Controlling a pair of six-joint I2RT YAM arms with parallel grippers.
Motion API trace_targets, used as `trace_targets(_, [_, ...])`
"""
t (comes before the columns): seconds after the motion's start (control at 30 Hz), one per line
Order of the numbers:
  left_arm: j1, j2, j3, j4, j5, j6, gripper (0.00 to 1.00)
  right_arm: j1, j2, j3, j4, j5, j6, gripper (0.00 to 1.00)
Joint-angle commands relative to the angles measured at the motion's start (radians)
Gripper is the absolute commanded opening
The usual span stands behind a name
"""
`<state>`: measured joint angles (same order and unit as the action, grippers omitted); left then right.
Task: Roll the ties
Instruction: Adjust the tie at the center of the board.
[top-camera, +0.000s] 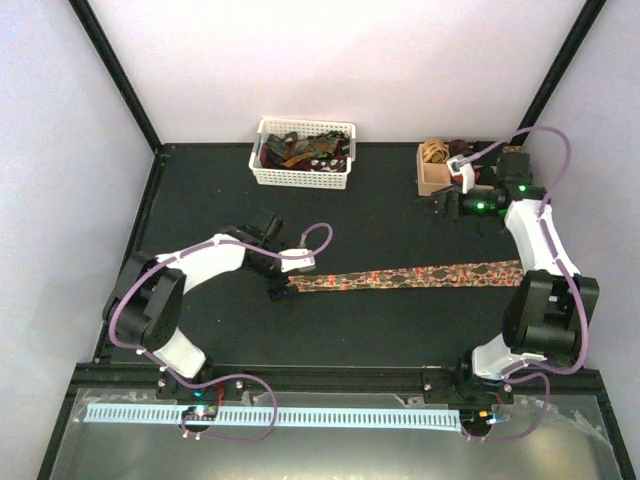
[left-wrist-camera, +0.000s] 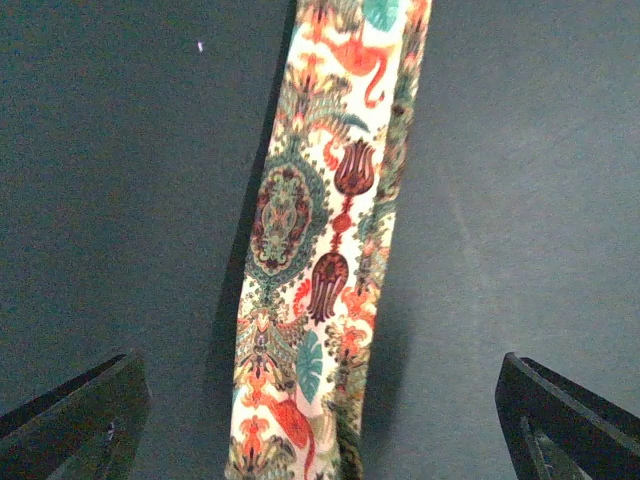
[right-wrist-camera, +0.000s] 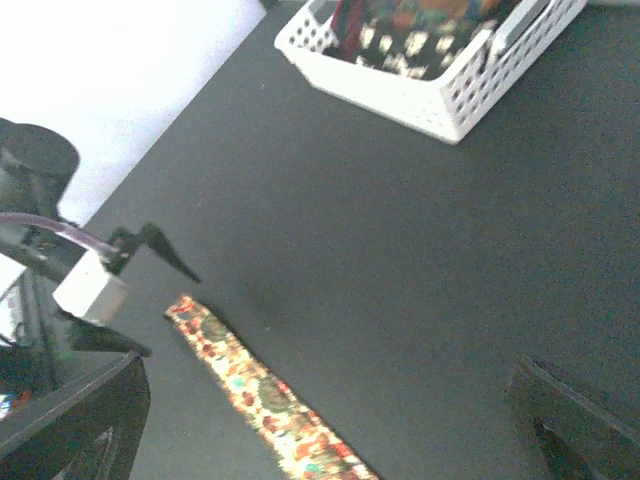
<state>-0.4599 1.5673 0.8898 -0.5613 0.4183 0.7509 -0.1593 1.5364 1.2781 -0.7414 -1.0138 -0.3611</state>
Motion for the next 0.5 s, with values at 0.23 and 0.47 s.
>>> trace_targets(0.23, [-0.072, 0.138, 0.05, 0.062, -0.198, 0.038, 0.82, 0.116, 0.057, -0.193, 0.296, -0.032, 0.408, 1.0])
trace_targets(0.47, [-0.097, 0.096, -0.001, 0.119, -0.286, 0.065, 0.45, 0.215, 0.061, -0.271, 0.389, -0.022, 0.493, 0.84])
